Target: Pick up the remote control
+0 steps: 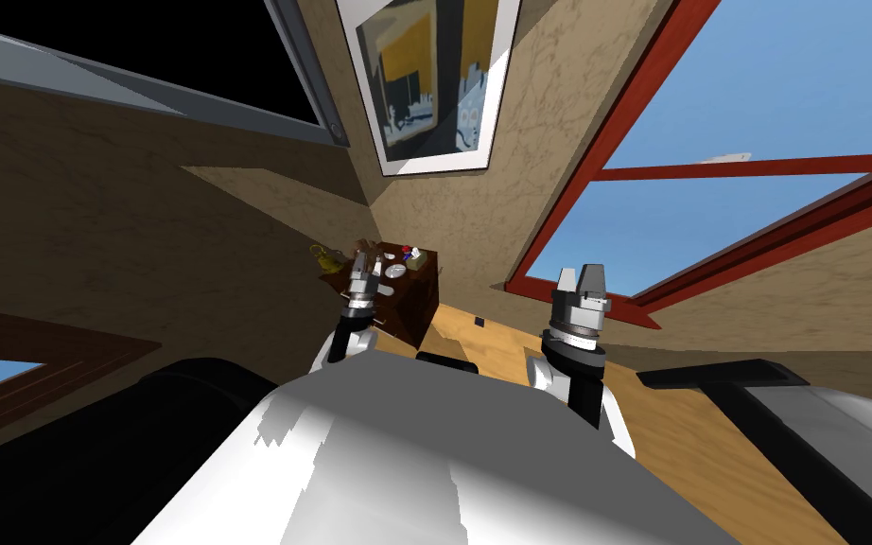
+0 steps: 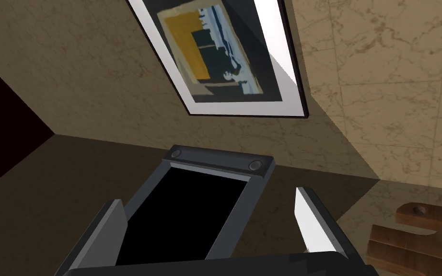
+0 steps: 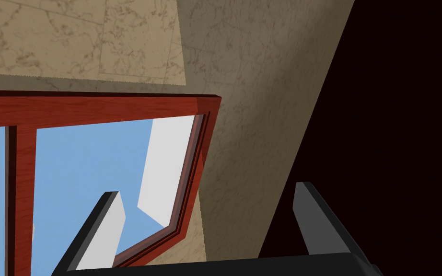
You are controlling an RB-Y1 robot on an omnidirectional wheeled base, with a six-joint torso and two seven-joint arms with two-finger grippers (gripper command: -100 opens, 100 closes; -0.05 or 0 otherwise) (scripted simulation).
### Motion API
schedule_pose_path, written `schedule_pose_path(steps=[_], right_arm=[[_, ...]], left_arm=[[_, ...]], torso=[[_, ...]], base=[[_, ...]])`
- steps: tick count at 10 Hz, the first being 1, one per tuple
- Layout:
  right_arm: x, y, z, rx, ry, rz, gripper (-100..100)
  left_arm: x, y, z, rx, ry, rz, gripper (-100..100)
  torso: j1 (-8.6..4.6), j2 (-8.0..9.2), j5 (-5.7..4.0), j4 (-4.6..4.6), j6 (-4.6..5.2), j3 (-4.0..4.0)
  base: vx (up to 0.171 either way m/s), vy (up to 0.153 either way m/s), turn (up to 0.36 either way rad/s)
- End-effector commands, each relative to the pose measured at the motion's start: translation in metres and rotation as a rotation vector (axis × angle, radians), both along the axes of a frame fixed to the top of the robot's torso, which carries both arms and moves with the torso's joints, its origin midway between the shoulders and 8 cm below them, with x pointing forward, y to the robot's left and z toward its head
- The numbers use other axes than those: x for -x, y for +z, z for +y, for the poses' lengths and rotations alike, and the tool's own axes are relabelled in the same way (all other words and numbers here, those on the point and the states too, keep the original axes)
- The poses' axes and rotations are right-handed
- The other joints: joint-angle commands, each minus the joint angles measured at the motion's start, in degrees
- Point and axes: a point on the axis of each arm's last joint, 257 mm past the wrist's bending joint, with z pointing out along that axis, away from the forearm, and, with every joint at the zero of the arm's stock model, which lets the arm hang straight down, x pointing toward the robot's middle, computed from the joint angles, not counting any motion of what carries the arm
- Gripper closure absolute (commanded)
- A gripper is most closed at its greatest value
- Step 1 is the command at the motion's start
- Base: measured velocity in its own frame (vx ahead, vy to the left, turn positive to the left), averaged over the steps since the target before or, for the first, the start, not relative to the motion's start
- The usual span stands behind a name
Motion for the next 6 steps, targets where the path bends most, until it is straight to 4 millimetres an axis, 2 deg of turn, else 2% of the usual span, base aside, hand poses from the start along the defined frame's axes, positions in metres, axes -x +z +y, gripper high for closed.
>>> schedule_pose_path(steps=[1, 6], right_arm=[[0.000, 0.000, 0.000, 0.000, 0.000, 0.000, 0], [0.000, 0.000, 0.000, 0.000, 0.000, 0.000, 0]], left_arm=[[-0.005, -0.004, 0.002, -0.029, 0.008, 0.041, -100], [-0.017, -0.023, 0.009, -0.075, 0.035, 0.159, -100]], torso=[[0.00, 0.00, 0.00, 0.00, 0.00, 0.00], [-0.03, -0.01, -0.01, 0.00, 0.00, 0.00]], base=[[0.006, -0.028, -0.001], [0.004, -0.026, 0.001]])
